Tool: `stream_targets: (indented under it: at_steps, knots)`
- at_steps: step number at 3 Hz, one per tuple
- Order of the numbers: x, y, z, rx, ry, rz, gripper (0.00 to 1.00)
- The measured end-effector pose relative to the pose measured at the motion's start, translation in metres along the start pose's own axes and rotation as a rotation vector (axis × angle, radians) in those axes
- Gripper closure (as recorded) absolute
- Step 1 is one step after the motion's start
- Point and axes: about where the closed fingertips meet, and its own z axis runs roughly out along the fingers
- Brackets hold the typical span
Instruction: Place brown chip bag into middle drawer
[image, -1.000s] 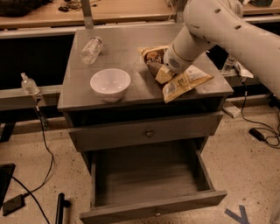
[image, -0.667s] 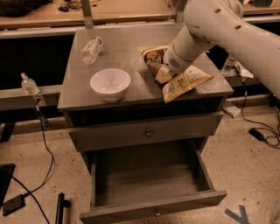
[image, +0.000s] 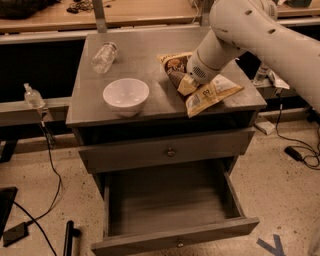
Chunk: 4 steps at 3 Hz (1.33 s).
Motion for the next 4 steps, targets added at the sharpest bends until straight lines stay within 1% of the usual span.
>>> stream_targets:
  at_steps: [1, 2, 3, 4]
  knots:
    - [0.023, -0.009, -0.029, 0.016, -0.058, -0.059, 1.0]
    - [0.018, -0.021, -0.034, 0.016, -0.062, -0.051, 1.0]
    - [0.006, -0.04, -0.078, 0.059, -0.113, -0.042, 1.0]
    - [-0.008, -0.043, -0.131, 0.099, -0.171, -0.063, 1.0]
